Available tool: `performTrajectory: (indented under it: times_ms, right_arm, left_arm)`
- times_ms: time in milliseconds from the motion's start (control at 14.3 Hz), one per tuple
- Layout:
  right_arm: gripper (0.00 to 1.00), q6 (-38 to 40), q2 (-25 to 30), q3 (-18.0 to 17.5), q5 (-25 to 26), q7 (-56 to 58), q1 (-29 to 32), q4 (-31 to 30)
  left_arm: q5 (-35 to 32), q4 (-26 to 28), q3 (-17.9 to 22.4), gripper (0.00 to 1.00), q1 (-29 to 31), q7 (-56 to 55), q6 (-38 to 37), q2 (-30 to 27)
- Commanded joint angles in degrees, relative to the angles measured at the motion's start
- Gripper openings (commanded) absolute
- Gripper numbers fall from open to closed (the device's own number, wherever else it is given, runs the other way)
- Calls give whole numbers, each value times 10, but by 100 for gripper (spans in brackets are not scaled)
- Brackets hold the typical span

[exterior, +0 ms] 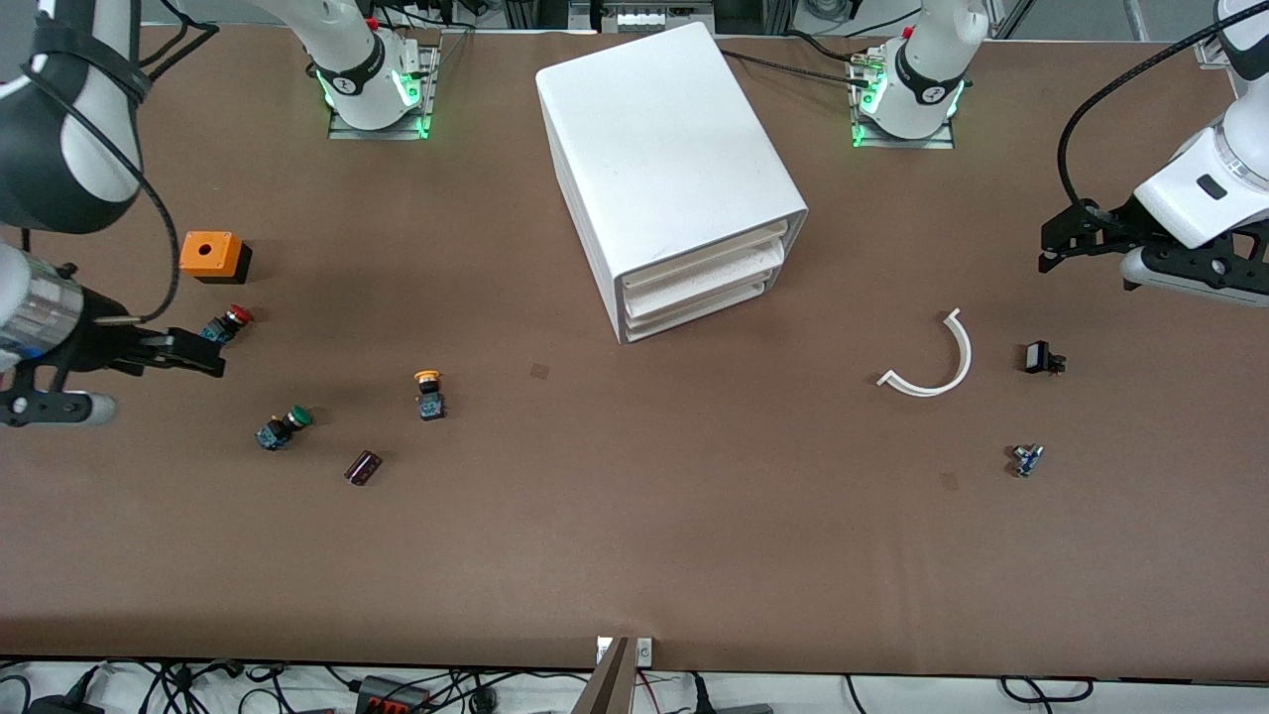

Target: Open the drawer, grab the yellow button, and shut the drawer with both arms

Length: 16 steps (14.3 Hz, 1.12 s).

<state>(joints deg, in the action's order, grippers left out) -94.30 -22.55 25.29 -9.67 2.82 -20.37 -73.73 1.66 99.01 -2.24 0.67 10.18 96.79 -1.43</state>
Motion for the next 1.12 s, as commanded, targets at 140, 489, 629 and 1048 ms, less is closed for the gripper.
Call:
performTrajectory:
  times_ms: [140,489,629,1048]
  right_arm:
    - [100,18,37,-40,-5,-7,71,17]
    - [100,15,87,-202,67,-5,217,-12]
    - [100,20,97,-212,71,-4,224,-22]
    - [100,-18,159,-213,84,-3,220,-132]
  left_arm:
    - [7,-24,7,100,-1,-2,-41,1]
    - [7,-31,5,100,-1,-2,-42,3]
    - [7,-31,4,100,-1,-2,-44,3]
    - [7,-33,1,100,-1,-3,-50,3]
